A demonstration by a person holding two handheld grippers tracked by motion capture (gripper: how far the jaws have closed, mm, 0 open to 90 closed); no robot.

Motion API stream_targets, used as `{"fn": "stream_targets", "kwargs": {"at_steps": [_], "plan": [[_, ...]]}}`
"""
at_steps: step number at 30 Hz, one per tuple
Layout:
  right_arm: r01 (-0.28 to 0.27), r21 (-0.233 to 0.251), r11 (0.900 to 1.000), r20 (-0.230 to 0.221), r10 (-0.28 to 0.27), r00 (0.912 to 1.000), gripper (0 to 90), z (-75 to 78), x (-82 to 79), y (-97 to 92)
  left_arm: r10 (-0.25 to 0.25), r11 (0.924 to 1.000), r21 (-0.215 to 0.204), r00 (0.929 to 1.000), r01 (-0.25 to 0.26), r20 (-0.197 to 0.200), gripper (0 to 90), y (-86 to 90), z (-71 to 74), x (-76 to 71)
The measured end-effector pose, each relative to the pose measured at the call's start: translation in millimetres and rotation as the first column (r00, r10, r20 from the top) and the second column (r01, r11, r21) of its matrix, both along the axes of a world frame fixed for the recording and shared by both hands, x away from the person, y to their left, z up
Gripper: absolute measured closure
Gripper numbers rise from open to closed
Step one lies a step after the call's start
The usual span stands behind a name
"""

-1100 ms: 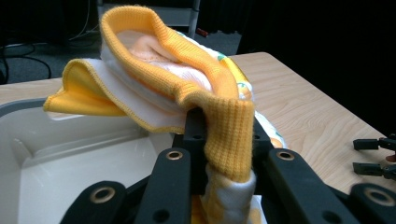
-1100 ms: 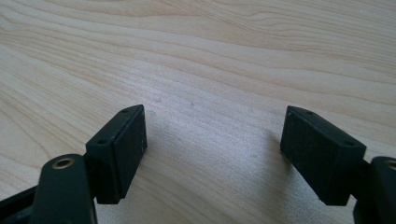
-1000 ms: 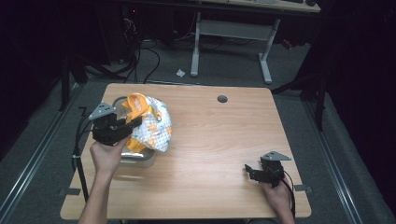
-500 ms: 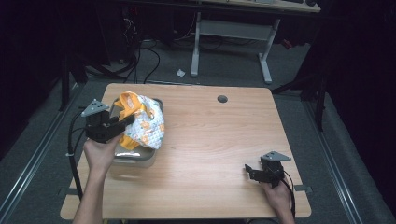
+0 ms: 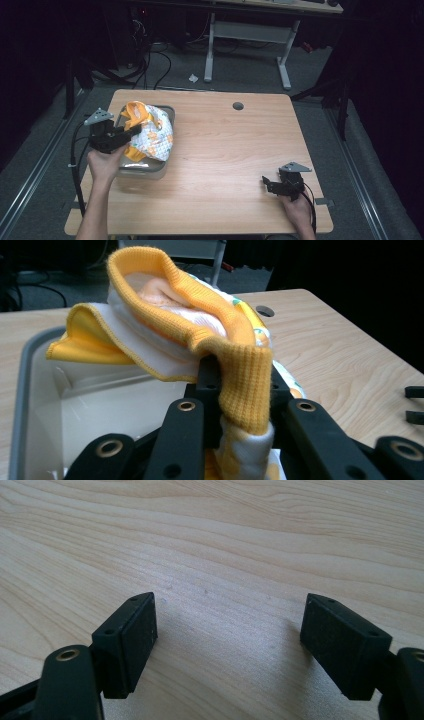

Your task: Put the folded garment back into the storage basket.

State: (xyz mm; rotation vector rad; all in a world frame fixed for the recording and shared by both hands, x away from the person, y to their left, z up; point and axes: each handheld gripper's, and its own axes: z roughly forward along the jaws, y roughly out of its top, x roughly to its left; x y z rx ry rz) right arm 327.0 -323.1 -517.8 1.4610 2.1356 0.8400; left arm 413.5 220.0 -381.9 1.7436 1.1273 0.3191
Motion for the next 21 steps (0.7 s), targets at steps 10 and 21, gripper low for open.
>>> {"fn": "stream_targets", "kwargs": {"at_steps": [10, 21], "plan": [[0.000, 0.000, 1.0000, 0.000, 0.000, 1.0000, 23.1, 0.0, 0.0, 0.0, 0.018, 0.9990, 0.041, 0.9994, -0.017, -0.030, 77.0, 0.3, -11.4, 7.2], [-0.001, 0.000, 1.0000, 0.001, 0.001, 1.0000, 23.1, -0.1, 0.1, -0.1, 0.053, 0.9865, 0.158, 0.9963, -0.042, -0.068, 76.6, -3.1, -30.0, 20.1]]}}
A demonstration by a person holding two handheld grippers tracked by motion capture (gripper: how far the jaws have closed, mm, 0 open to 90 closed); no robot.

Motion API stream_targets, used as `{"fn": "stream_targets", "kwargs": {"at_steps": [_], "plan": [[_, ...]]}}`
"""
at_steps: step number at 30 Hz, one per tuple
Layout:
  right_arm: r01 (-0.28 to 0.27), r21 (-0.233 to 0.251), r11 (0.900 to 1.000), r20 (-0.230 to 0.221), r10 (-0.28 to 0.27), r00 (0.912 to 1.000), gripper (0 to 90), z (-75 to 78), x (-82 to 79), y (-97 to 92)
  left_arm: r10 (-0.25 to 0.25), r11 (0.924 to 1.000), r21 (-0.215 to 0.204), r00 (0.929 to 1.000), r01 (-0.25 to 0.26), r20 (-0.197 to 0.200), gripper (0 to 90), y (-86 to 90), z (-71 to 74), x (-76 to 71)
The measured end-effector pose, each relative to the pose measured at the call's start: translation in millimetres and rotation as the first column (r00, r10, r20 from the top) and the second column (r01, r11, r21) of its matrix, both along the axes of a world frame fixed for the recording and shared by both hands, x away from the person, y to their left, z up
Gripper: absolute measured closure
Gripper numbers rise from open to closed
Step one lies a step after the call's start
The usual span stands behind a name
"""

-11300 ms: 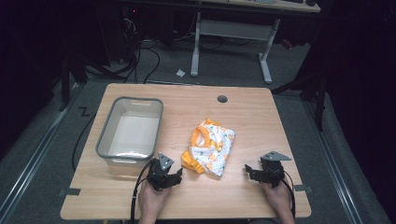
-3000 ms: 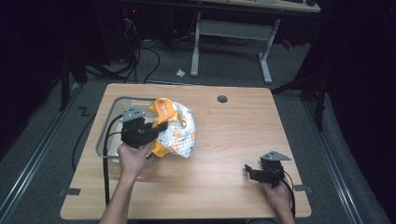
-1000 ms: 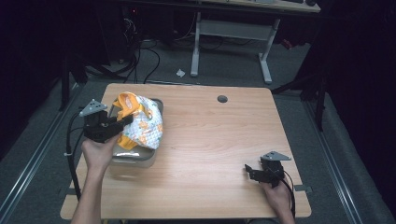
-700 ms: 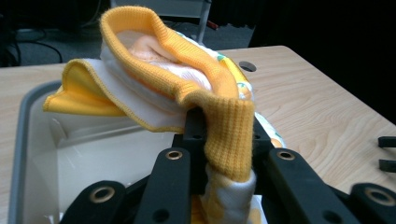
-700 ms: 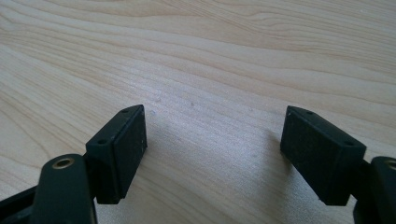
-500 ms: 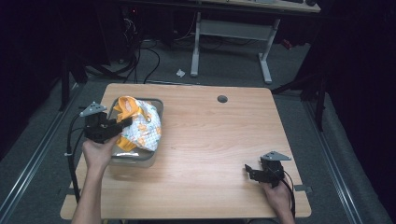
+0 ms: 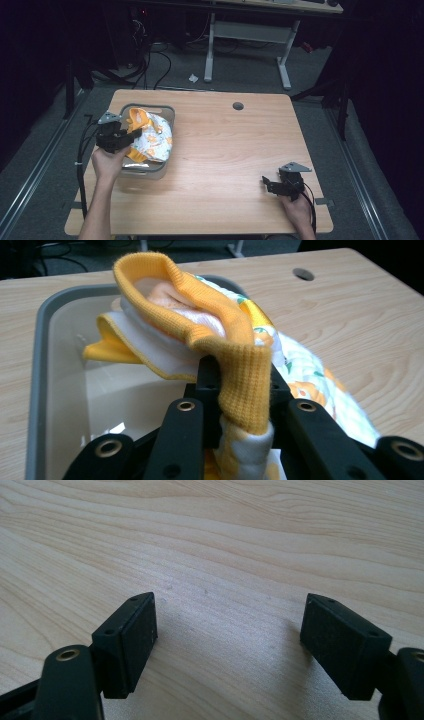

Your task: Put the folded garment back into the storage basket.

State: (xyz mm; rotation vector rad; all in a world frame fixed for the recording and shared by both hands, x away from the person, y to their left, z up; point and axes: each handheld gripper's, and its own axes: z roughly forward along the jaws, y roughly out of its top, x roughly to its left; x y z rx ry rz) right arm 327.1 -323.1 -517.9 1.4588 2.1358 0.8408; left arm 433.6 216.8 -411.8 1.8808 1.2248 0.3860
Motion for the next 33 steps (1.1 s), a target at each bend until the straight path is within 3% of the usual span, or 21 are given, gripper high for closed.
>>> {"fn": "stream_targets", "kwargs": {"at_steps": [11, 17, 20, 28, 33], "plan": [[0.000, 0.000, 1.0000, 0.001, 0.000, 1.0000, 23.1, 0.0, 0.2, 0.0, 0.028, 0.9950, 0.097, 0.9981, -0.023, -0.054, 76.3, -1.5, -21.4, 9.5], [0.002, 0.000, 1.0000, 0.001, -0.002, 1.0000, 23.1, 0.0, 0.3, 0.0, 0.057, 0.9896, 0.138, 0.9921, -0.041, -0.112, 75.8, -2.9, -34.5, 14.6], [0.002, 0.000, 1.0000, 0.001, -0.002, 1.0000, 23.1, 0.0, 0.2, 0.1, 0.070, 0.9873, 0.149, 0.9918, -0.053, -0.107, 74.3, -4.0, -34.0, 14.5], [0.002, 0.000, 1.0000, 0.001, -0.002, 1.0000, 23.1, 0.0, 0.3, 0.0, 0.113, 0.9745, 0.212, 0.9763, -0.073, -0.184, 71.1, -7.1, -40.3, 15.7], [0.002, 0.000, 1.0000, 0.001, -0.002, 1.0000, 23.1, 0.0, 0.3, 0.0, 0.143, 0.9745, 0.198, 0.9717, -0.105, -0.188, 59.3, -4.3, -39.4, 14.4]]}}
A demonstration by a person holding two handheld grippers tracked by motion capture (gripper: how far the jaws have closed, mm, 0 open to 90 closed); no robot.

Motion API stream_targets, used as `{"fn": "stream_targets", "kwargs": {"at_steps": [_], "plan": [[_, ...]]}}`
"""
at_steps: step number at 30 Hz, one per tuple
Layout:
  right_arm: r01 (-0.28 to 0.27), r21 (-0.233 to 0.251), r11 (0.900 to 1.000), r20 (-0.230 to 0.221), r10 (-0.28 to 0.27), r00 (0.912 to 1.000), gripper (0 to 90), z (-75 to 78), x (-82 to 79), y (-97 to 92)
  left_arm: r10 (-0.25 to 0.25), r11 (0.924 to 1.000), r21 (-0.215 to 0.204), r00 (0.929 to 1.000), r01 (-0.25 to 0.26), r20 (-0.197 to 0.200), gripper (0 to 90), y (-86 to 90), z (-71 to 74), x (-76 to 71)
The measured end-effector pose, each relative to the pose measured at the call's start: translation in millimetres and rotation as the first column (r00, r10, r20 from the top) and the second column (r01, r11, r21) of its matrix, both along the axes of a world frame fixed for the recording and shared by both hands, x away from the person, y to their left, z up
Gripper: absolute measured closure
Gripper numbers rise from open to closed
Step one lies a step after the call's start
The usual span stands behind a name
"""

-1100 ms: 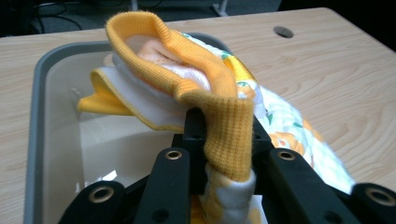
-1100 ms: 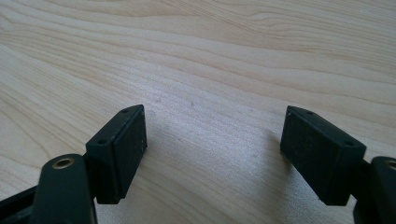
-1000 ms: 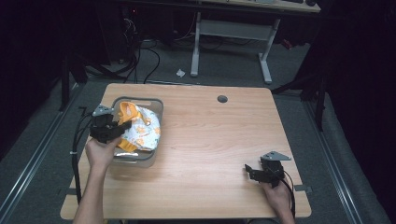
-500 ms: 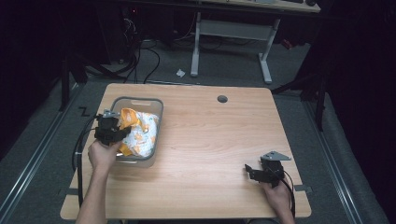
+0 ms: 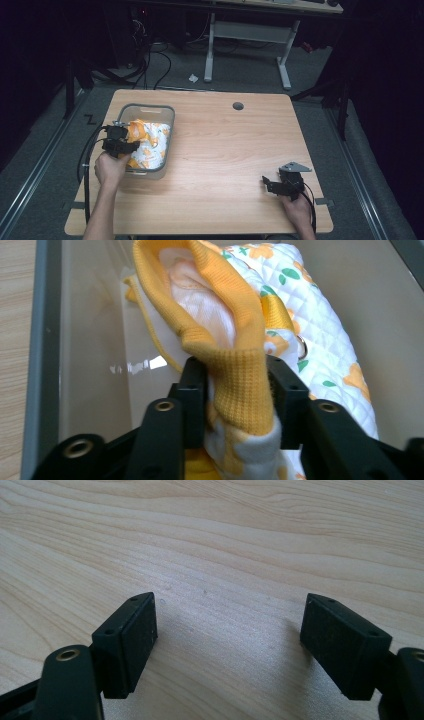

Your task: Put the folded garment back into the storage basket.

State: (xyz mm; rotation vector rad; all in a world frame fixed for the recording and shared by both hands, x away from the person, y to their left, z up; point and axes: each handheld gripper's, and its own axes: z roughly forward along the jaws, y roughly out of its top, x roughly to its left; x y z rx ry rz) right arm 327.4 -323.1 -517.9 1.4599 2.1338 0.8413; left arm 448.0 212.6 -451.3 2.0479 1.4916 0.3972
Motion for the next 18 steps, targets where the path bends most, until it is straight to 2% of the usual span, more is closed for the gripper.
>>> {"fn": "stream_targets", "kwargs": {"at_steps": [1, 2, 3, 5, 7, 8, 9, 10, 15, 18], "plan": [[0.000, 0.000, 1.0000, 0.000, 0.000, 1.0000, 23.1, 0.0, 0.0, 0.0, 0.006, 0.9999, -0.014, 0.9998, -0.006, 0.016, 55.0, 0.5, 2.4, -1.3], [0.000, 0.000, 1.0000, 0.000, 0.000, 1.0000, 23.1, 0.0, 0.0, 0.0, 0.006, 0.9999, -0.014, 0.9998, -0.006, 0.016, 52.3, 0.5, 2.4, -1.3], [0.000, 0.000, 1.0000, 0.000, 0.000, 1.0000, 23.1, 0.0, 0.0, 0.0, 0.021, 0.9993, -0.032, 0.9983, -0.020, 0.054, 49.8, 0.9, 8.0, -4.4], [0.000, 0.000, 1.0000, 0.000, 0.000, 1.0000, 23.1, 0.0, 0.0, 0.0, 0.031, 0.9992, -0.030, 0.9943, -0.028, 0.102, 45.1, 0.4, 14.2, -9.3], [0.000, 0.000, 1.0000, 0.000, 0.000, 1.0000, 23.1, 0.0, 0.0, 0.0, 0.023, 0.9990, -0.041, 0.9899, -0.018, 0.140, 42.6, -1.0, 20.7, -15.0], [0.000, 0.000, 1.0000, 0.000, 0.000, 1.0000, 23.1, 0.0, 0.0, 0.0, 0.023, 0.9990, -0.041, 0.9899, -0.018, 0.140, 42.1, -1.0, 20.7, -15.0], [0.000, 0.000, 1.0000, 0.000, 0.000, 1.0000, 23.1, 0.0, 0.0, 0.0, 0.011, 0.9992, -0.041, 0.9847, -0.004, 0.174, 41.4, -3.7, 27.2, -20.7], [0.000, 0.000, 1.0000, 0.000, 0.000, 1.0000, 23.1, 0.0, 0.0, 0.0, 0.006, 0.9990, -0.044, 0.9816, 0.003, 0.191, 41.0, -5.3, 30.2, -23.3], [0.000, 0.000, 1.0000, 0.000, 0.000, 1.0000, 23.1, 0.0, 0.0, 0.0, -0.019, 0.9964, -0.076, 0.9712, 0.038, 0.237, 39.4, -12.1, 40.5, -32.8], [0.000, 0.000, 1.0000, 0.000, 0.000, 1.0000, 23.1, 0.0, 0.0, 0.0, -0.026, 0.9941, -0.095, 0.9683, 0.051, 0.248, 39.1, -15.5, 43.2, -37.9]]}}
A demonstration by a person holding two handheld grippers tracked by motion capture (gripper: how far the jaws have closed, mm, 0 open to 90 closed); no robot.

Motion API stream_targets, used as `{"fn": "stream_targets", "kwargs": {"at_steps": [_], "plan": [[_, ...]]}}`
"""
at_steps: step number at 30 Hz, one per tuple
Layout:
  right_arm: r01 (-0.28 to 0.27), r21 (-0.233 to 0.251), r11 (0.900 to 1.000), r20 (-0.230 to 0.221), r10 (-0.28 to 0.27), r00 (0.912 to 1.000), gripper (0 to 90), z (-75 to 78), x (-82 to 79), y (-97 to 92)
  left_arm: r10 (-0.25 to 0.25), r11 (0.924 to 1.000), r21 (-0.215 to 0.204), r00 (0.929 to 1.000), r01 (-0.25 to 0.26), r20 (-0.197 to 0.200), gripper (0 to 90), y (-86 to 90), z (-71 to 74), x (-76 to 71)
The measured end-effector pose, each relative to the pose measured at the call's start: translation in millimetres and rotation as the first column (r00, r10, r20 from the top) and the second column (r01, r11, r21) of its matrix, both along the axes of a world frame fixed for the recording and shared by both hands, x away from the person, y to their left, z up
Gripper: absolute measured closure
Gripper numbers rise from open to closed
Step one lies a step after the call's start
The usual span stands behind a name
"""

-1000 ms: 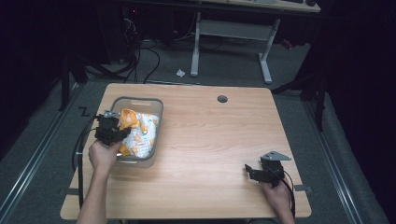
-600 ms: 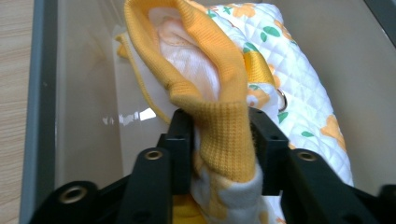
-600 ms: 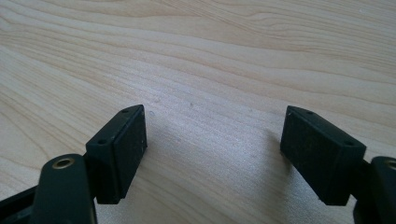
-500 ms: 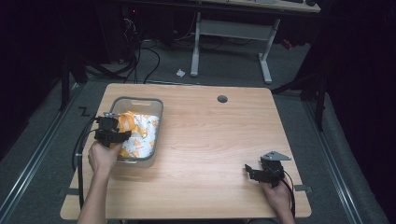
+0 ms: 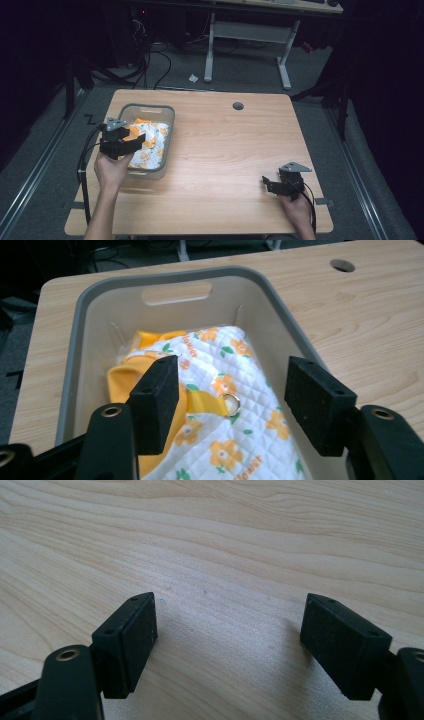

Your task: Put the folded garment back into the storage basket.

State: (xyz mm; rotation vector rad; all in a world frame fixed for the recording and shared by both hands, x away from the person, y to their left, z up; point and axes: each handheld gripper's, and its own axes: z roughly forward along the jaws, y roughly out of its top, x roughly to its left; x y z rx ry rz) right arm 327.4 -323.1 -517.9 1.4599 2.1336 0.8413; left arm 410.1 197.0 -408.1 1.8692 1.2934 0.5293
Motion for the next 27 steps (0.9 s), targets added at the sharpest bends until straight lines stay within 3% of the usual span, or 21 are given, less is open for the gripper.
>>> {"fn": "stream_targets", "kwargs": {"at_steps": [17, 24, 27], "plan": [[0.000, 0.000, 1.0000, 0.000, 0.000, 1.0000, 23.1, 0.0, 0.0, 0.0, -0.104, 0.9933, -0.047, 0.9939, 0.106, 0.037, 37.4, -36.1, 4.7, -22.1], [0.001, 0.000, 1.0000, -0.001, -0.001, 1.0000, 23.1, 0.0, -0.1, 0.0, -0.126, 0.9902, -0.053, 0.9908, 0.129, 0.049, 37.3, -44.6, 7.2, -27.8], [0.000, 0.000, 1.0000, 0.000, 0.000, 1.0000, 23.1, 0.0, 0.0, 0.0, -0.127, 0.9886, -0.075, 0.9907, 0.131, 0.049, 37.5, -48.4, 8.8, -28.9]]}}
